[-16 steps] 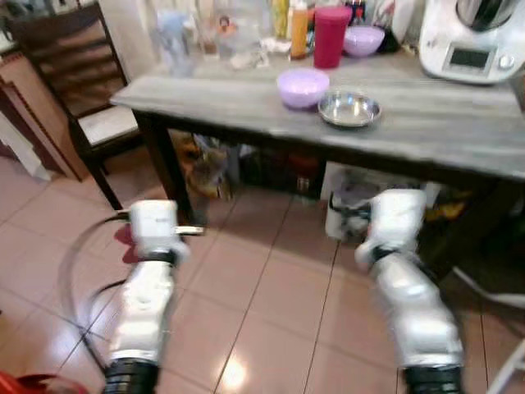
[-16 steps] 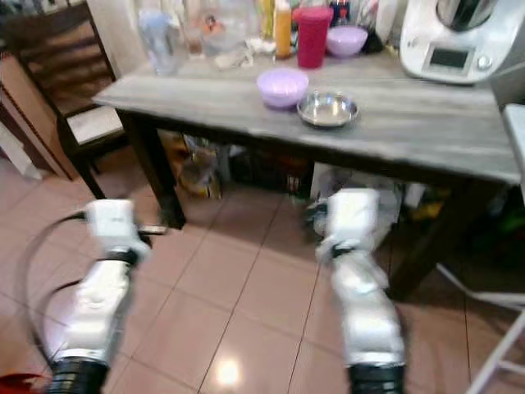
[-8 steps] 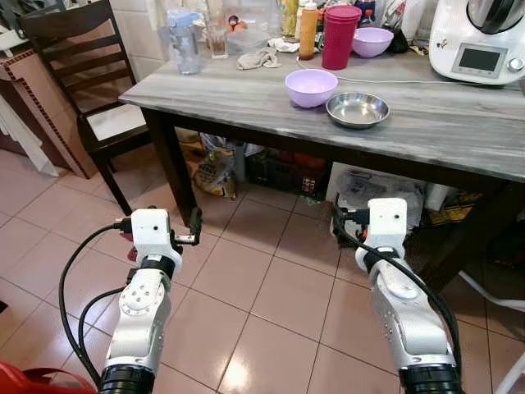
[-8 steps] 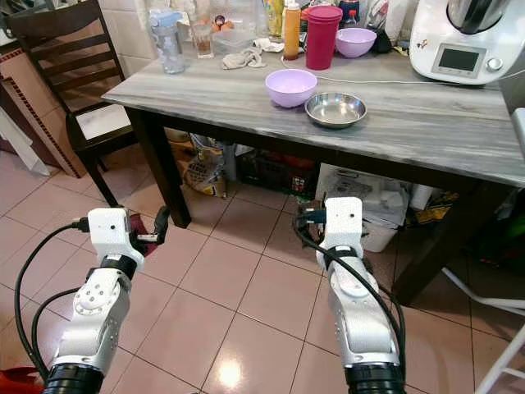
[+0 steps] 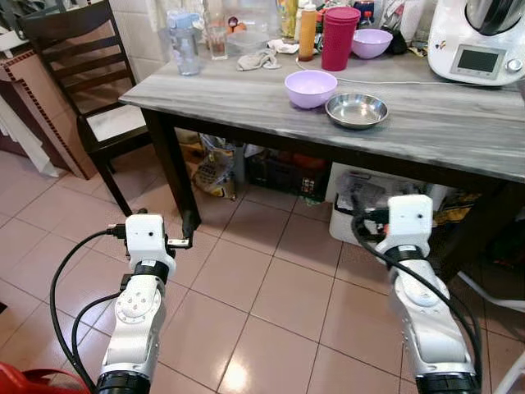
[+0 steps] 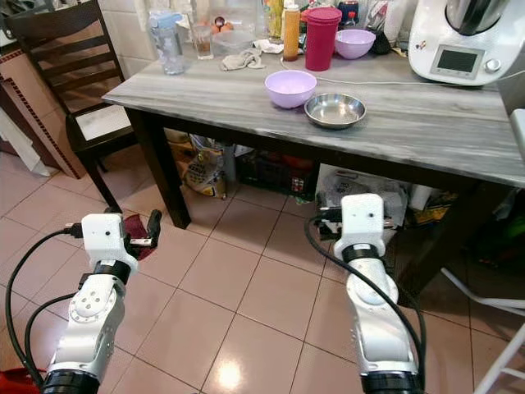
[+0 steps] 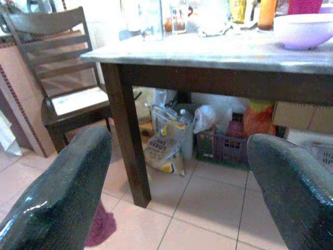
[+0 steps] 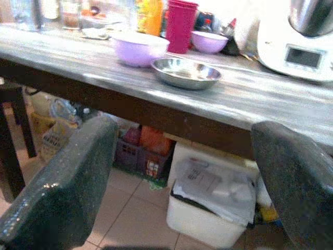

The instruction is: Setting the table

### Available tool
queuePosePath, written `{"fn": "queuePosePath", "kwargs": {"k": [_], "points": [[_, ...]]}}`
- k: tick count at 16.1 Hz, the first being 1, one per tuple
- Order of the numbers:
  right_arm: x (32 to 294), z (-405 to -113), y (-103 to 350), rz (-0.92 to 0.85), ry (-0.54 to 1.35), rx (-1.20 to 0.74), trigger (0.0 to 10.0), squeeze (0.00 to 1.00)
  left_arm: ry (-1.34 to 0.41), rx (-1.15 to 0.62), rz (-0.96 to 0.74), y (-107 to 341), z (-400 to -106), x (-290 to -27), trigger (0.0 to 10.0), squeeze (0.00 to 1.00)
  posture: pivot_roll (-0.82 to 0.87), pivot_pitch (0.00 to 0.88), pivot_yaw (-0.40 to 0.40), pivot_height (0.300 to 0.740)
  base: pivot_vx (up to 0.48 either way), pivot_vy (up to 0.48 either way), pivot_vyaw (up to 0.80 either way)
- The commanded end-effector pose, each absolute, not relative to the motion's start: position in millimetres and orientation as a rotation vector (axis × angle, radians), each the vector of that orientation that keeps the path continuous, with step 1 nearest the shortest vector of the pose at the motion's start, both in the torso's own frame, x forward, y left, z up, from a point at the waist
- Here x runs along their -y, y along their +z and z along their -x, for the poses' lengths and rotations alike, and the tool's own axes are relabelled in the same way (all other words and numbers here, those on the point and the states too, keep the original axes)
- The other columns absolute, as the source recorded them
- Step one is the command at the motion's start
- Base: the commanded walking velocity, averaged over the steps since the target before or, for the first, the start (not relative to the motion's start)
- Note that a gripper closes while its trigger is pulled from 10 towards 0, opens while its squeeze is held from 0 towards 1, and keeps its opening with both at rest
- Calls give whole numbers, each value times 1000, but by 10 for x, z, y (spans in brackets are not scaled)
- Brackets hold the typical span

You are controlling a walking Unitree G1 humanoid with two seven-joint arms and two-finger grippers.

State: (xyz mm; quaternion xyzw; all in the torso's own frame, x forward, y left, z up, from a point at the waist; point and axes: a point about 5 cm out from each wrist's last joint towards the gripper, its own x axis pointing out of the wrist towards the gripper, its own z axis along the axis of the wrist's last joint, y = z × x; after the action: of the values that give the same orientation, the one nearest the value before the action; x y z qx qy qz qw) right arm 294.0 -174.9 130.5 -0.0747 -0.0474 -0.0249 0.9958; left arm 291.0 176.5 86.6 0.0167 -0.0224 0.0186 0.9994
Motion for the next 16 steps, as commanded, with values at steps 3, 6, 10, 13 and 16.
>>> {"fn": "queuePosePath", "kwargs": {"k": [3, 6, 10, 13, 16], "points": [[1648, -2886, 1344, 104, 17, 113, 10000, 0, 27, 45, -30, 860, -2931, -1711, 10000, 0, -175, 0, 15, 740, 0, 0, 0], [1677, -2880, 1346, 50, -9, 117, 10000, 0, 30, 42, -22, 855, -2962, -1671, 10000, 0, -193, 0, 22, 740, 0, 0, 0], [1705, -2820, 1301, 45, -52, 77, 10000, 0, -23, 45, -14, 899, -3015, -1587, 10000, 0, -219, 32, 40, 740, 0, 0, -498], [1734, -2795, 1239, 23, -71, 48, 10000, 0, -40, 62, -20, 936, -3031, -1526, 10000, 0, -209, 37, 49, 740, 0, 0, -781], [1702, -2832, 1316, 29, -71, 69, 10000, 0, -125, 103, -29, 1025, -3060, -1418, 10000, 0, -235, 46, 64, 740, 0, 0, -781]]}}
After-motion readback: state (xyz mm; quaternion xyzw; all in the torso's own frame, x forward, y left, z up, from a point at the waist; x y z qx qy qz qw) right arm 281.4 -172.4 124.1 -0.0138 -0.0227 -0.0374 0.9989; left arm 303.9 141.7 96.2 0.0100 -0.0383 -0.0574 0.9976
